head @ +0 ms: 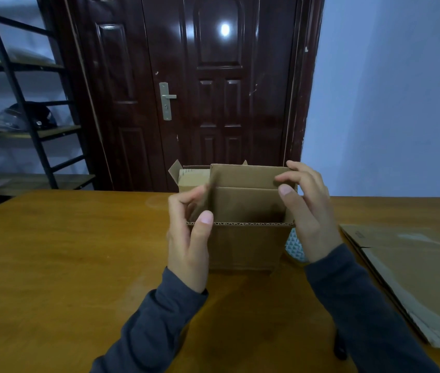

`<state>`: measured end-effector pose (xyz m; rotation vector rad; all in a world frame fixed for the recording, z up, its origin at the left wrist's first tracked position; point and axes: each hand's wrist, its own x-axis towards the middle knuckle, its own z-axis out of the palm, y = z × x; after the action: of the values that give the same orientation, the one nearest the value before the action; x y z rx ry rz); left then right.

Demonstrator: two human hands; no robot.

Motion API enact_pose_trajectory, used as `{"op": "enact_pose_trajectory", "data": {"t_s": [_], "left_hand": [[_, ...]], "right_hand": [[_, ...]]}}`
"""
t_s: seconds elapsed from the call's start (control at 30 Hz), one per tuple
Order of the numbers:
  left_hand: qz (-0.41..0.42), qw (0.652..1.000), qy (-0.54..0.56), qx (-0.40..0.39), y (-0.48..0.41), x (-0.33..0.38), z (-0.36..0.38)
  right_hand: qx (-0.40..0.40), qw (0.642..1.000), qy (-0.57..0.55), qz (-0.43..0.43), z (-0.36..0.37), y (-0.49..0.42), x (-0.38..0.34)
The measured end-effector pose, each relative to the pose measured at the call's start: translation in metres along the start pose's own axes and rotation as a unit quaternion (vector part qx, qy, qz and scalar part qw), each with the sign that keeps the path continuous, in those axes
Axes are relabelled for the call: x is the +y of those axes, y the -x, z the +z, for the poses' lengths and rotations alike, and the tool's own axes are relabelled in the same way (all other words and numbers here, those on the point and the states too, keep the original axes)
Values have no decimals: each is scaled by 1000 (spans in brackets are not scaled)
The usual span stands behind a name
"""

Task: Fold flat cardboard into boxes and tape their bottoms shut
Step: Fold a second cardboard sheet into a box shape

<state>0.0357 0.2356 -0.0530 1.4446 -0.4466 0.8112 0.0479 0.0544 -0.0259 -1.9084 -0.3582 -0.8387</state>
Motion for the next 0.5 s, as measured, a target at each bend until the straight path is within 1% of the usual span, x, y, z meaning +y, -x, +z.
{"op": "enact_pose_trajectory", "data": {"t_s": [0.13, 0.3, 0.5], "left_hand": [[-3, 1000, -4, -11, 1, 0, 0], [-13, 999, -43, -6, 1, -2, -1], [-49, 997, -57, 34, -5, -8, -5]], "right_hand": [[8, 1000, 12, -4, -2, 1, 0], [-20, 999, -9, 29, 1, 4, 0], [-71, 986, -128, 80, 3, 1, 0]]}}
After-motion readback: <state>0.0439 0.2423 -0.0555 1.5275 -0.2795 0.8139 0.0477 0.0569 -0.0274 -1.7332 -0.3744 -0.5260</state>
